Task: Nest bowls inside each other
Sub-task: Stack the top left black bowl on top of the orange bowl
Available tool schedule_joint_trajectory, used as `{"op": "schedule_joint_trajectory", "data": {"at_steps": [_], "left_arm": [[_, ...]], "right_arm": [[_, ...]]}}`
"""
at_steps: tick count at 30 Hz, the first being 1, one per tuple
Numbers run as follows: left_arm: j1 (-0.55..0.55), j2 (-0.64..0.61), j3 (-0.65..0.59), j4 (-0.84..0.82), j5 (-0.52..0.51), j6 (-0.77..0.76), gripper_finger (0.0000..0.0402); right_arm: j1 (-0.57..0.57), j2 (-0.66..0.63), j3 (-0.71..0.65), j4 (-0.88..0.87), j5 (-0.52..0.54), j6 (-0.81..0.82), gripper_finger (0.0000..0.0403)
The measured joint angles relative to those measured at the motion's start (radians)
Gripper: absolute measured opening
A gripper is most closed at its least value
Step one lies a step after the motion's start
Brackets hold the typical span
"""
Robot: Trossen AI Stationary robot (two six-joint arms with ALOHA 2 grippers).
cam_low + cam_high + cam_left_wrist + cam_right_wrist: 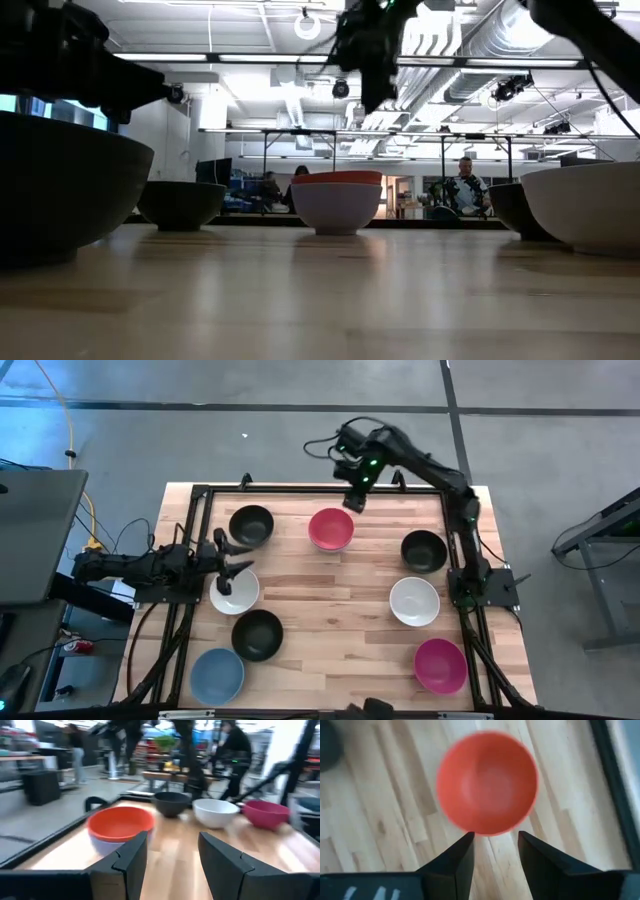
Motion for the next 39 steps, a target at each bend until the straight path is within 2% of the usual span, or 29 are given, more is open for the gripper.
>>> {"op": "schedule_joint_trajectory", "data": {"at_steps": [4, 7, 12, 16, 19, 22, 29, 32, 39], "left_arm": [[0.000, 0.010, 0.000, 0.018, -0.181, -0.023, 0.0163], [0.000, 0.010, 0.000, 0.024, -0.288, -0.049, 0.0163], [0.000, 0.010, 0.000, 0.049, -0.357, -0.057, 0.0163], [0.000, 0.009, 0.000, 0.101, -0.264, -0.038, 0.0163], [0.000, 0.009, 0.000, 0.149, -0.235, -0.043, 0.0163], [0.000, 0.008, 0.000, 0.194, -0.190, -0.039, 0.0163], [-0.001, 0.008, 0.000, 0.272, 0.030, -0.027, 0.0163], [0.000, 0.008, 0.000, 0.273, 0.043, -0.027, 0.0163], [0.000, 0.008, 0.000, 0.266, -0.030, 0.030, 0.0163]], "right_arm": [[-0.009, -0.109, 0.000, 0.021, -0.090, -0.100, 0.0144], [-0.010, -0.192, 0.000, 0.033, -0.195, -0.172, 0.0144], [-0.009, -0.330, 0.000, 0.054, -0.336, -0.258, 0.0144], [-0.002, -0.433, 0.000, 0.060, -0.403, -0.299, 0.0144], [0.006, -0.500, 0.000, 0.060, -0.441, -0.315, 0.0144], [0.019, -0.565, 0.000, 0.060, -0.446, -0.317, 0.0144], [0.059, -0.688, 0.000, 0.057, -0.446, -0.316, 0.0144], [0.070, -0.730, 0.000, 0.056, -0.444, -0.316, 0.0144], [0.071, -0.806, 0.000, 0.040, -0.428, -0.289, 0.0144]]}}
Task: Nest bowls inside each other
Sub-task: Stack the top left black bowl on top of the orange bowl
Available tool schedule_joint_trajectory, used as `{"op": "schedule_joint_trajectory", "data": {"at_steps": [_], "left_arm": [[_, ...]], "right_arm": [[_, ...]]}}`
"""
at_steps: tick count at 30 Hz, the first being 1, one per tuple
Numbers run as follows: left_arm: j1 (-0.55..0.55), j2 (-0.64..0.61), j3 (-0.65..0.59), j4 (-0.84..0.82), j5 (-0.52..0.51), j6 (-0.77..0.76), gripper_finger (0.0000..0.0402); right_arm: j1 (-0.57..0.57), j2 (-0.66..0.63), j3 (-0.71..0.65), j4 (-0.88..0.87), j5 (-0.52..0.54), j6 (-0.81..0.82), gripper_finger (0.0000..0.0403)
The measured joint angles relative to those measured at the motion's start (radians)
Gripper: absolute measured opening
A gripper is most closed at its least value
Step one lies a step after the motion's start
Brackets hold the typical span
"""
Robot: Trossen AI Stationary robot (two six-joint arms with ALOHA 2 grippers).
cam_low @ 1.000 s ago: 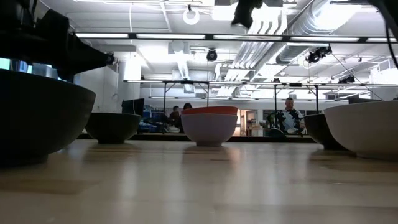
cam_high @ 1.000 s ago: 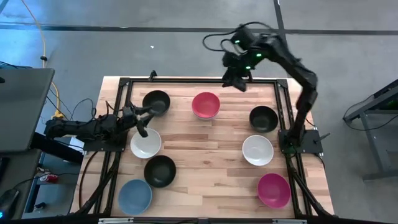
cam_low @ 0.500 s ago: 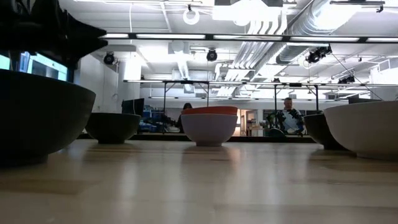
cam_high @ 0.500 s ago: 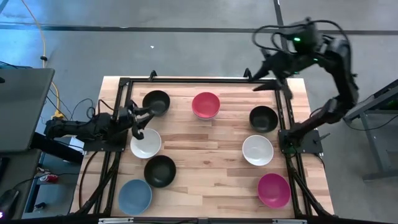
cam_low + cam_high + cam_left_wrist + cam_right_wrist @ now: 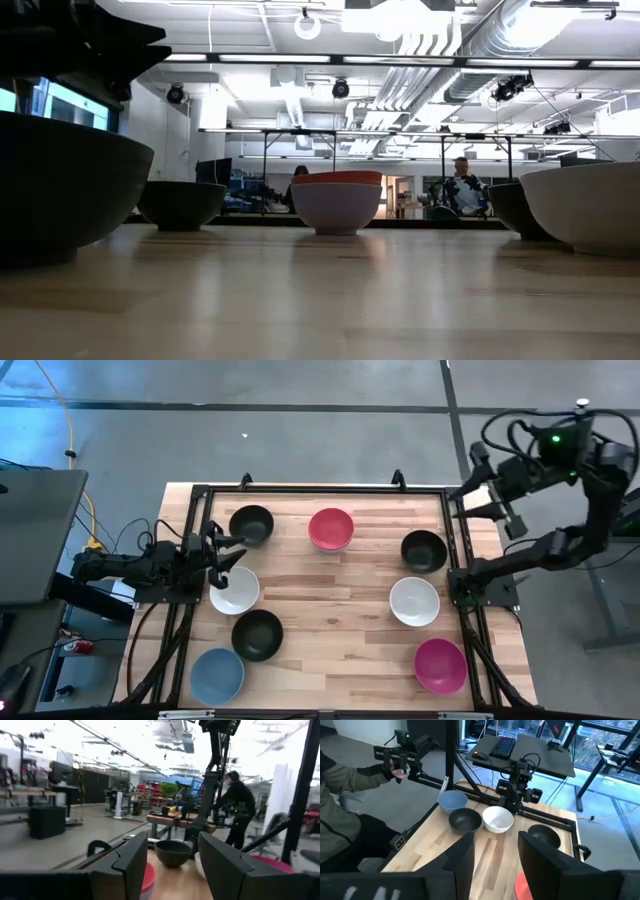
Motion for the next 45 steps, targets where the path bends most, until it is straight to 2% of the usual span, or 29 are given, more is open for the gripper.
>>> {"op": "schedule_joint_trajectory", "data": {"at_steps": [2, 3, 7, 9, 15, 19, 24, 30, 33, 37, 40, 45], "left_arm": [[-0.001, 0.000, 0.000, -0.004, -0.047, 0.042, 0.0163], [0.000, 0.000, 0.000, -0.009, -0.103, 0.071, 0.0163], [0.002, 0.000, 0.011, -0.071, -0.428, 0.098, 0.0163], [0.014, 0.000, 0.033, -0.112, -0.525, 0.057, 0.0163], [0.091, 0.054, 0.162, -0.185, -0.558, -0.037, 0.0163], [0.151, 0.182, 0.322, -0.381, -0.555, -0.085, 0.0163], [0.248, 0.411, 0.549, -0.629, -0.445, -0.109, 0.0163], [0.395, 0.672, 0.820, -0.858, -0.165, -0.035, 0.0163], [0.493, 0.778, 0.942, -0.957, -0.013, -0.004, 0.0163], [0.649, 0.915, 1.079, -1.149, 0.140, 0.056, 0.0163], [0.753, 1.008, 1.141, -1.275, 0.208, 0.119, 0.0163], [0.873, 1.127, 1.166, -1.374, 0.219, 0.284, 0.0163]], "right_arm": [[0.000, -0.016, 0.000, -0.013, 0.002, 0.007, 0.0144], [0.000, -0.023, 0.000, -0.019, 0.002, 0.029, 0.0144], [0.000, -0.043, 0.000, -0.021, 0.055, 0.111, 0.0144], [0.000, -0.050, 0.000, -0.021, 0.118, 0.107, 0.0144], [-0.001, -0.039, 0.000, -0.020, 0.172, 0.071, 0.0144], [0.000, -0.007, -0.001, -0.021, 0.170, 0.063, 0.0144], [0.000, 0.033, -0.002, -0.039, 0.171, 0.062, 0.0144], [0.000, 0.064, -0.003, -0.064, 0.169, 0.071, 0.0144], [0.000, 0.055, -0.002, -0.063, 0.167, 0.074, 0.0144], [0.000, 0.048, -0.002, -0.063, 0.167, 0.102, 0.0144], [0.000, 0.039, -0.002, -0.063, 0.167, 0.119, 0.0144], [0.000, 0.037, -0.002, -0.063, 0.167, 0.124, 0.0144]]}}
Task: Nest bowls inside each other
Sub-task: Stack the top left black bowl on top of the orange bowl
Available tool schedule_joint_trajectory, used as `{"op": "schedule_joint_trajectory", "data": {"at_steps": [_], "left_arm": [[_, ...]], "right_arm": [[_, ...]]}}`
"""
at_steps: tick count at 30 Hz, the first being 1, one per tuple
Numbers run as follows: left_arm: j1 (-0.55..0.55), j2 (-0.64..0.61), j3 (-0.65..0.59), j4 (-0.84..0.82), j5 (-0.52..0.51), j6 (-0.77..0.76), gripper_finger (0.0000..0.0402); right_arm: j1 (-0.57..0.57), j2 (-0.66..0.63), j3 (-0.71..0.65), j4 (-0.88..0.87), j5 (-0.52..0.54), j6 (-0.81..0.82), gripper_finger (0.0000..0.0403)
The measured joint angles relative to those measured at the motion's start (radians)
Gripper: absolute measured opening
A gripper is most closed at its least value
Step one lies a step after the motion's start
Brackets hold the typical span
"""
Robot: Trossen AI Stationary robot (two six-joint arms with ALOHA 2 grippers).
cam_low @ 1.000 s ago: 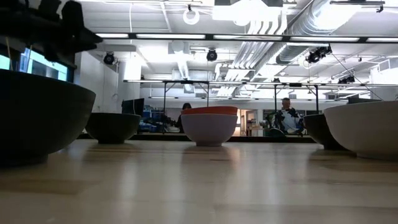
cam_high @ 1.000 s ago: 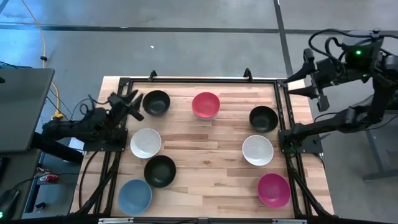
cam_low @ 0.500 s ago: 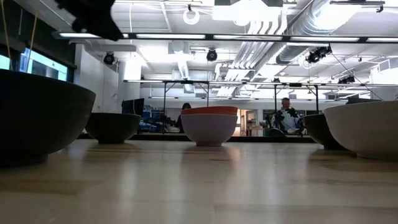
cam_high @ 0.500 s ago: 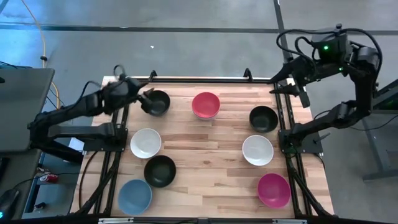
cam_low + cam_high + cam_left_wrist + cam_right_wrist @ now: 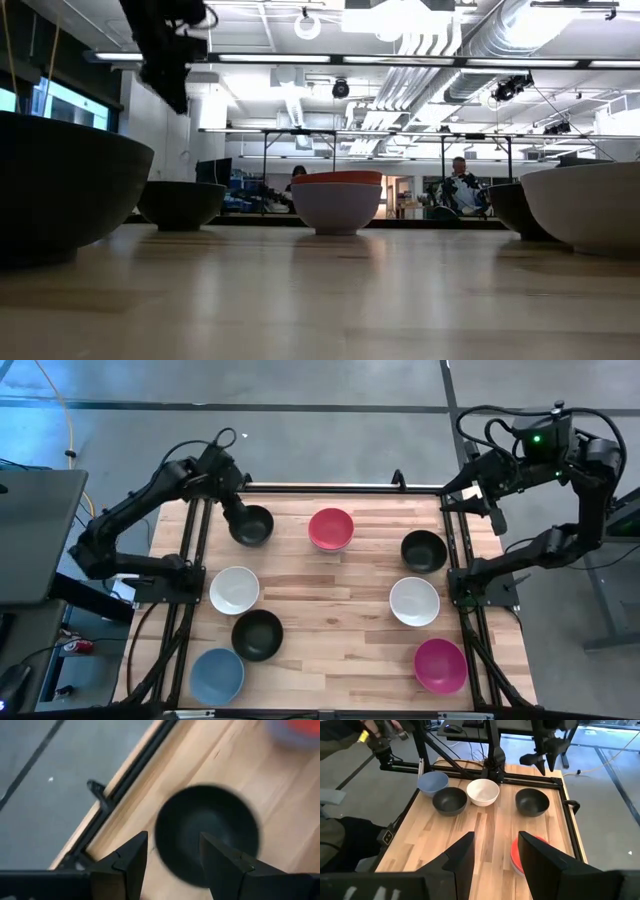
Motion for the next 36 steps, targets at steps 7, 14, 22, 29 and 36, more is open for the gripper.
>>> {"op": "schedule_joint_trajectory", "data": {"at_steps": [7, 14, 22, 29, 36], "left_arm": [[0.102, 0.119, 0.000, -0.010, 0.124, 0.108, 0.0163], [0.201, 0.245, 0.000, -0.009, 0.220, 0.104, 0.0163], [0.220, 0.355, 0.000, -0.009, 0.151, 0.054, 0.0163], [0.219, 0.406, 0.000, -0.008, 0.115, 0.036, 0.0163], [0.205, 0.445, 0.000, -0.006, 0.112, 0.025, 0.0163]], "right_arm": [[0.000, 0.005, 0.000, 0.000, 0.000, 0.011, 0.0144], [0.000, 0.025, 0.000, 0.000, 0.000, 0.037, 0.0144], [0.000, 0.073, 0.000, 0.001, 0.000, 0.033, 0.0144], [0.000, 0.125, 0.000, 0.000, 0.000, 0.029, 0.0144], [0.000, 0.139, 0.000, 0.000, -0.008, 0.007, 0.0144]]}}
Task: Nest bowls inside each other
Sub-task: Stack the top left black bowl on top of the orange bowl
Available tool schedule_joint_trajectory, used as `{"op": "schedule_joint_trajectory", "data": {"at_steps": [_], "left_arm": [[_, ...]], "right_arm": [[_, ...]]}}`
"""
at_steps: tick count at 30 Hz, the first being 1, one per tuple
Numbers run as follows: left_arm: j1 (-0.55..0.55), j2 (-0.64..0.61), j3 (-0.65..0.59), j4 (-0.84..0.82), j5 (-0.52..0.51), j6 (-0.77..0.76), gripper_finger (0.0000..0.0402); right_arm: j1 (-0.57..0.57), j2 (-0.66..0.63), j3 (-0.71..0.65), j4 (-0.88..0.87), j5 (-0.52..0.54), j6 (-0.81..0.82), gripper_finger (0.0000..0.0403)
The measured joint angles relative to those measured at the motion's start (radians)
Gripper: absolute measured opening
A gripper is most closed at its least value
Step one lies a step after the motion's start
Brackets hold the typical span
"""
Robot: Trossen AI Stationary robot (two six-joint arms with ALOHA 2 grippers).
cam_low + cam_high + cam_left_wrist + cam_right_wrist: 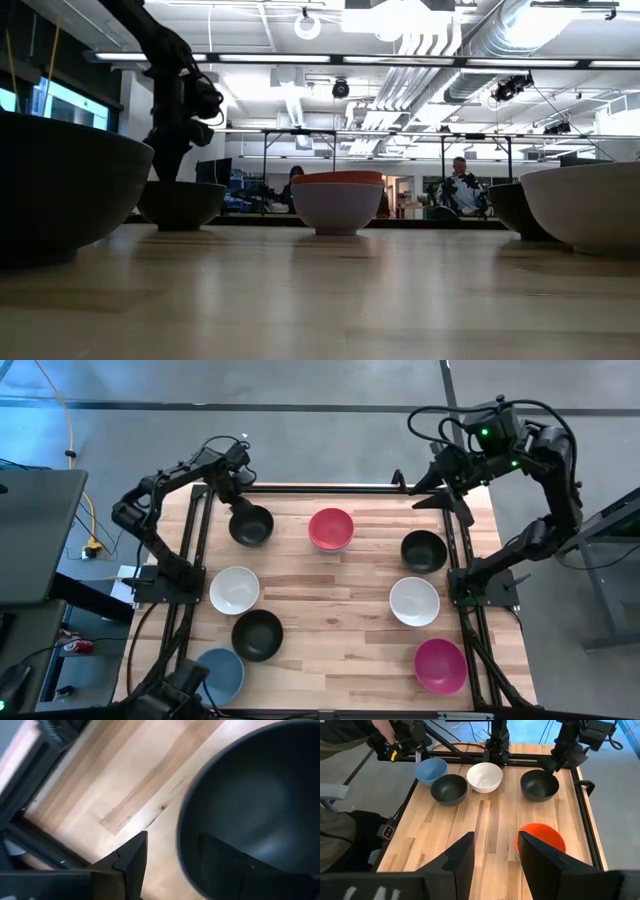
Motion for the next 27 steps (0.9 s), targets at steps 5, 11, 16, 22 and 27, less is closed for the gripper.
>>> {"op": "schedule_joint_trajectory", "data": {"at_steps": [5, 11, 16, 22, 27], "left_arm": [[-0.021, 0.024, 0.000, 0.022, 0.003, 0.000, 0.0163], [-0.026, 0.043, 0.000, 0.024, 0.003, -0.002, 0.0162], [-0.026, 0.048, 0.000, 0.024, 0.003, -0.011, 0.0126], [-0.024, 0.048, 0.000, 0.024, 0.003, -0.010, 0.0019], [-0.024, 0.048, 0.000, 0.024, 0.004, -0.011, 0.0011]], "right_arm": [[0.000, 0.000, 0.000, 0.000, -0.003, 0.000, 0.0144], [0.000, 0.000, 0.000, 0.000, -0.003, 0.000, 0.0144], [0.000, 0.000, 0.000, 0.000, -0.003, 0.000, 0.0144], [0.000, 0.000, 0.000, 0.000, -0.004, 0.000, 0.0144], [0.000, 0.000, 0.000, 0.000, -0.004, 0.000, 0.0144]]}}
